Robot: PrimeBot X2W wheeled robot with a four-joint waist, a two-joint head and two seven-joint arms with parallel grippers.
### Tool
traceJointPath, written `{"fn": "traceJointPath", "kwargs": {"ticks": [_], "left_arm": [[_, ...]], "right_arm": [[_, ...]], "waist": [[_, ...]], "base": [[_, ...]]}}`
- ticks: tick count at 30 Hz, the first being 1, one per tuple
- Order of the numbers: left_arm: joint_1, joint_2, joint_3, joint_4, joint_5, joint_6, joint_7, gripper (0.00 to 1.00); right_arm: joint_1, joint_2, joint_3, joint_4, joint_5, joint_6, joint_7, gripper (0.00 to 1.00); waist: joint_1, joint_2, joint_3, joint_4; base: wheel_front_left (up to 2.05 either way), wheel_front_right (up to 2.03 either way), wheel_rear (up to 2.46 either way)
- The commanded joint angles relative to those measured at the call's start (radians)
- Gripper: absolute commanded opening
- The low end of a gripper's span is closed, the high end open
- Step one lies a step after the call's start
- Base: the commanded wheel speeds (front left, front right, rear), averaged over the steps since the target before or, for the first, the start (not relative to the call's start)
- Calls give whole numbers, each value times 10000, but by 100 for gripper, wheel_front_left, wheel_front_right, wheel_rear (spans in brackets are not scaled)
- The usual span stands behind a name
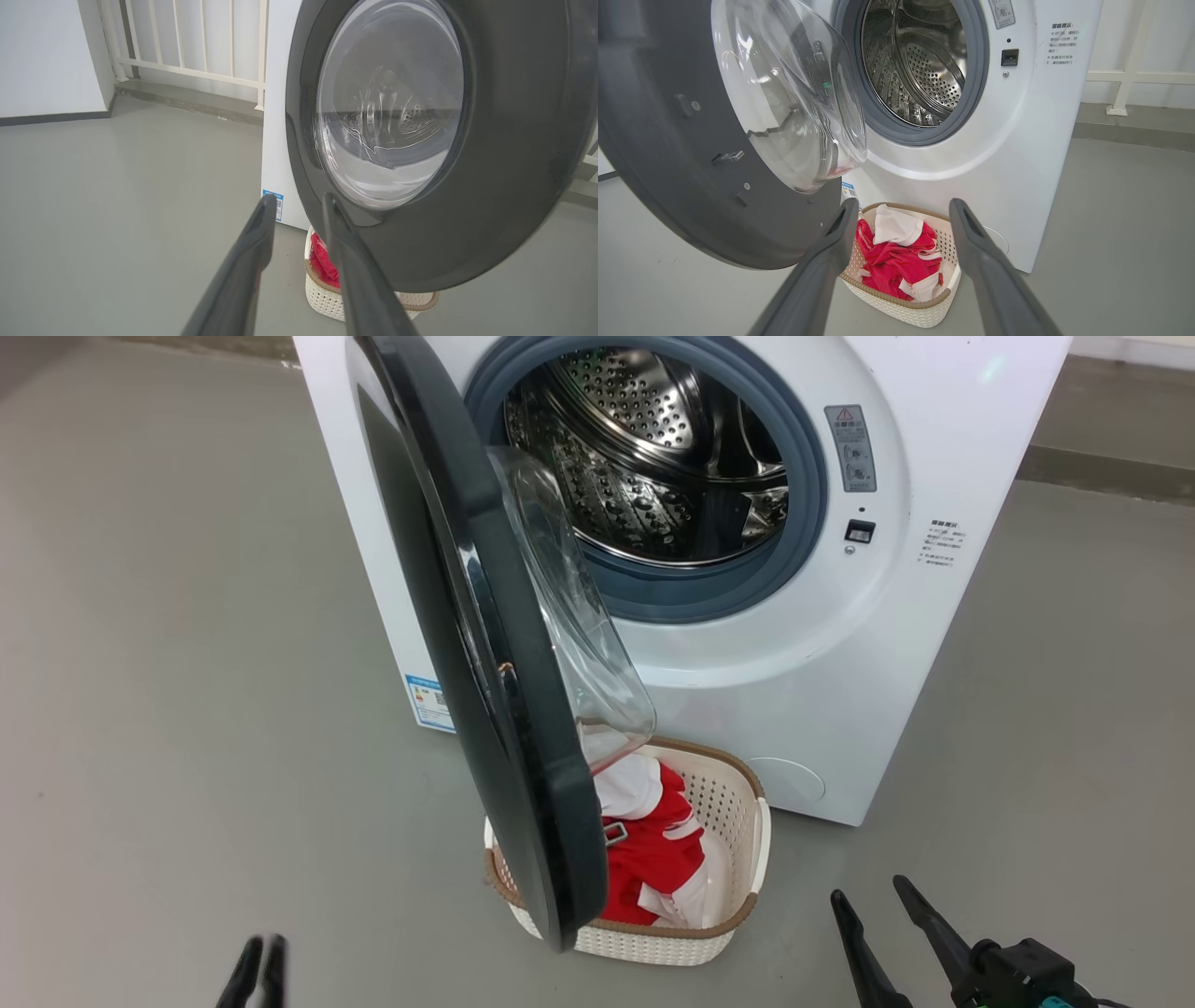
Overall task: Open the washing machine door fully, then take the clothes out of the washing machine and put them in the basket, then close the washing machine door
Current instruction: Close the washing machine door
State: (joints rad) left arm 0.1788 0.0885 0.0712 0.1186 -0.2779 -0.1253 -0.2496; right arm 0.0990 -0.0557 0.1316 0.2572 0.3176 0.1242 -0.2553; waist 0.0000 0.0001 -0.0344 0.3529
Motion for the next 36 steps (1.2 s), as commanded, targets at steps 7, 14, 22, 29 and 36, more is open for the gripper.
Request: {"fn": "traceJointPath", "kwargs": {"ticks": [7, 14, 22, 29, 36], "left_arm": [[-1378, 1296, -23, -622, -2597, -54, -122, 0], [-1976, 3101, -1306, -716, -8715, -54, 40, 0], [-2090, 4292, -1634, -1738, -13170, -54, 2244, 0], [-2048, 4141, -1588, -2401, -14170, -54, 4757, 0], [-2506, 3427, -1457, -2423, -13734, -54, 5576, 0]], "right_arm": [[-312, -28, 88, -257, 14, 65, -65, 100], [-372, 1, 52, -267, -6, 65, -65, 100], [-459, 17, -24, -318, -62, 65, -65, 100], [-529, 29, -143, -362, -127, 65, -65, 100], [-681, 37, -169, -392, -186, 65, -65, 100]], "waist": [[0, -1, 185, -116], [0, -1, 344, -346], [0, -1, 547, -693], [0, -1, 770, -1035], [0, -1, 999, -1409]], "base": [[0, 0, 0], [0, 0, 0], [0, 0, 0], [0, 0, 0], [0, 0, 0]]}}
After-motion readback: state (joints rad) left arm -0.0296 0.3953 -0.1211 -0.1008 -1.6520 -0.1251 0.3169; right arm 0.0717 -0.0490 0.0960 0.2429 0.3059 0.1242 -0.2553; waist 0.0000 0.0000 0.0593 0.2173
